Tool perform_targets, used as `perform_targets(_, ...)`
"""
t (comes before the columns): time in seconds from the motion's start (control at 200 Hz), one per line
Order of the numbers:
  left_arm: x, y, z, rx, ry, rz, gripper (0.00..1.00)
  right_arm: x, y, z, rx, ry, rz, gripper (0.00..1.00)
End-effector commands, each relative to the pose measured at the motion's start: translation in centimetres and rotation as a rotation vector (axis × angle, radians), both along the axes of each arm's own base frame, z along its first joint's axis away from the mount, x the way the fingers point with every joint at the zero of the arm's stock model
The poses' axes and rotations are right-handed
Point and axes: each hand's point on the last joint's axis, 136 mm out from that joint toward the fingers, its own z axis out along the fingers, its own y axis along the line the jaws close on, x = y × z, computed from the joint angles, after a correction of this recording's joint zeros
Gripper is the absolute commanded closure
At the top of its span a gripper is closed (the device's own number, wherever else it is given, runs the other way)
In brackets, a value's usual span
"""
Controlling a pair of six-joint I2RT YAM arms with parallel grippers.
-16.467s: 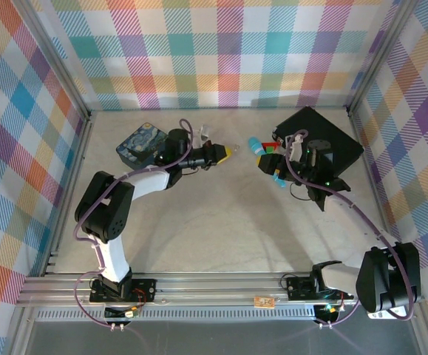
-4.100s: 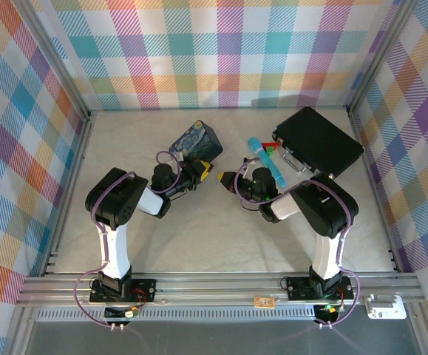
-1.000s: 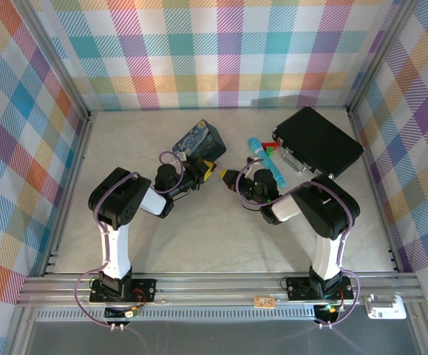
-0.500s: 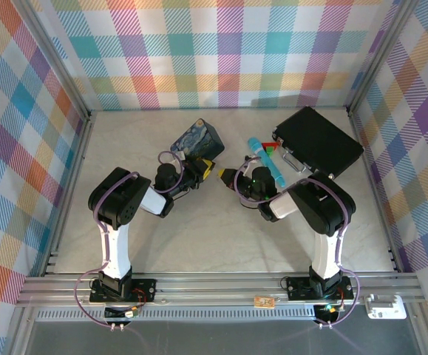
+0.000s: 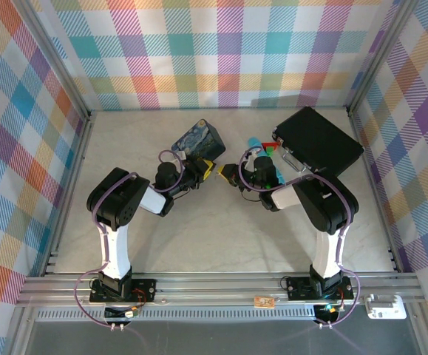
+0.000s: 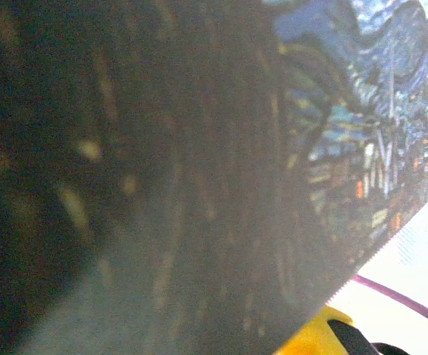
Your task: Unlock the padlock with the key
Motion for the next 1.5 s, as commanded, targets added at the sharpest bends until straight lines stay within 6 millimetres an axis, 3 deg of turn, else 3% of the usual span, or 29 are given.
perform_targets(0.0,-1.4,-2.5,2.1,-0.045,-0.02,-0.106,1.0,0.6,0.6,3.4,0.062,-0.128,0.015,1.0)
perform_targets(0.3,-1.0,-2.5,2.7,-0.044,-0.02,-0.086,1.0,0.5,1.3,2.2,-0.205,-0.295,0.027,1.0)
perform_targets(0.655,-2.6,-3.0,1.8,0.0,-0.04,-0.146,1.0,1.5,2.4,6.1,0.073,-0.07,-0.011,1.0)
perform_targets(1.06,-2.9,-3.2,2.5,-0.047,-0.099,-0.174,1.0,1.7,2.3,4.0,0.03,-0.049,0.002,1.0)
perform_targets(1.18,-2.5,-2.5,2.8,-0.013,-0.159,-0.165,1.0,1.4,2.7,4.1,0.179,0.12,0.009,1.0)
perform_targets(1.35,-2.6,-2.3,2.9,0.058,-0.284,-0.2,1.0,1.0,3.9,7.5,0.472,0.372,0.072,1.0)
perform_targets(1.495,-2.7,-2.4,1.6,0.106,-0.323,-0.211,1.0,0.3,4.0,10.1,0.661,0.553,0.052,1.0)
